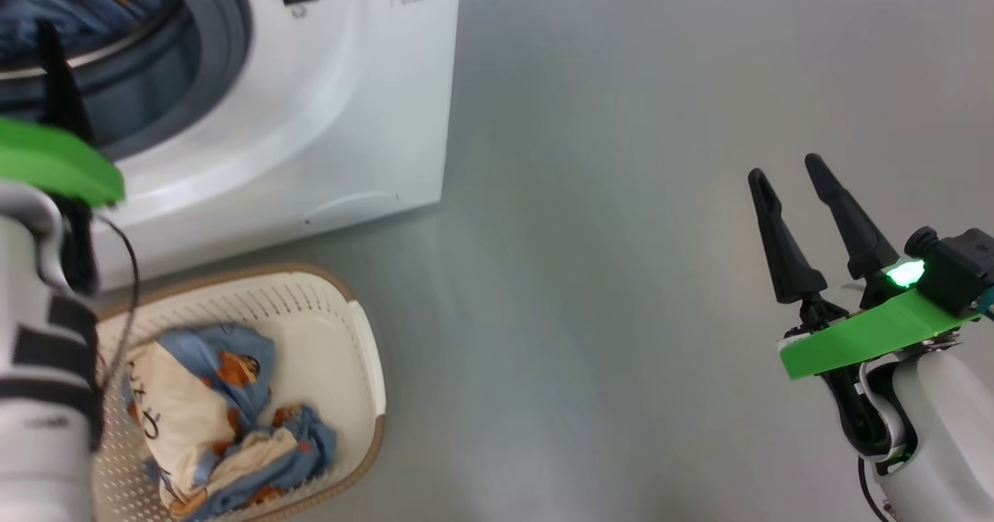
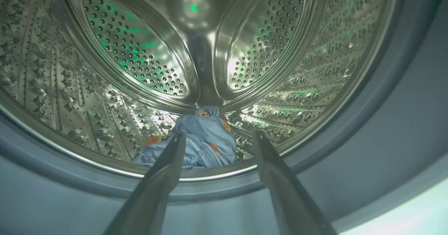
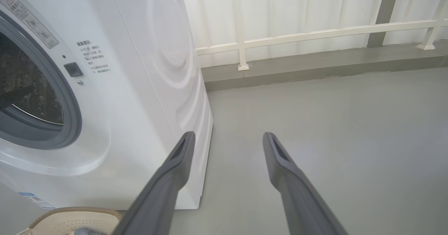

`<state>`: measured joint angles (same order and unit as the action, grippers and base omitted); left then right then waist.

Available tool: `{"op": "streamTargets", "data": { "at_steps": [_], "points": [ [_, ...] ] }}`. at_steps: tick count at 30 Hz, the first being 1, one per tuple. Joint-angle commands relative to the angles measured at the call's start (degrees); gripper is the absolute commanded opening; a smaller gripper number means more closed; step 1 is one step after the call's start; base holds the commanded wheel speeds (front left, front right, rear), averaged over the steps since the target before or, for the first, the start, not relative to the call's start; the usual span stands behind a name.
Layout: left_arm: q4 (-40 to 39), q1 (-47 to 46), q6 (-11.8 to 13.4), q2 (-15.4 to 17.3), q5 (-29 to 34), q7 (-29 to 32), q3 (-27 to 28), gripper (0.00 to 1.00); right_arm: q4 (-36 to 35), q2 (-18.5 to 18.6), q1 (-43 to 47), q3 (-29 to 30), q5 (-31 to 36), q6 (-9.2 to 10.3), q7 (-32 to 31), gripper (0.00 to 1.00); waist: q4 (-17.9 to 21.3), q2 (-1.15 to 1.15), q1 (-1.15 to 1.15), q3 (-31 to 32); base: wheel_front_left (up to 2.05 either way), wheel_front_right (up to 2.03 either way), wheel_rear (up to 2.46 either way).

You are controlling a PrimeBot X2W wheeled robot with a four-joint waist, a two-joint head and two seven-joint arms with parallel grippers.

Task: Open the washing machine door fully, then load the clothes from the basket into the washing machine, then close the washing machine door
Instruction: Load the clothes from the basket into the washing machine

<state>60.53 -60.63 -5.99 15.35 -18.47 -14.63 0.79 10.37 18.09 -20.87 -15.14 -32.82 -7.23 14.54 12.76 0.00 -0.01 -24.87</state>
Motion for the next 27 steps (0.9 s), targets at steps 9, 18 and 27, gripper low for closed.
{"op": "streamTargets", "data": {
  "at_steps": [9, 18, 27],
  "points": [
    [-13.8, 16.8, 1.0, -0.8, 2.6, -0.4, 2.4, 1.00, 0.9, 0.0, 4.1, 0.7, -0.4, -0.25, 0.5, 1.00, -3.0, 0.00, 0.01, 11.3, 0.00, 0.00, 0.00],
    [-22.7, 29.0, 0.9, -4.6, 3.6, -0.4, 3.0, 1.00, 1.6, 0.4, 7.3, 2.7, 0.5, -0.25, 0.5, 1.00, -6.3, 0.00, 0.01, 17.2, 0.00, 0.00, 0.00],
    [-32.7, 41.3, 2.3, -7.6, 5.9, -0.4, 2.8, 1.00, 1.7, 0.0, 10.2, 3.7, 2.0, -0.25, 0.5, 1.00, -10.0, 0.00, 0.01, 21.2, 0.00, 0.00, 0.00]
  ]
}}
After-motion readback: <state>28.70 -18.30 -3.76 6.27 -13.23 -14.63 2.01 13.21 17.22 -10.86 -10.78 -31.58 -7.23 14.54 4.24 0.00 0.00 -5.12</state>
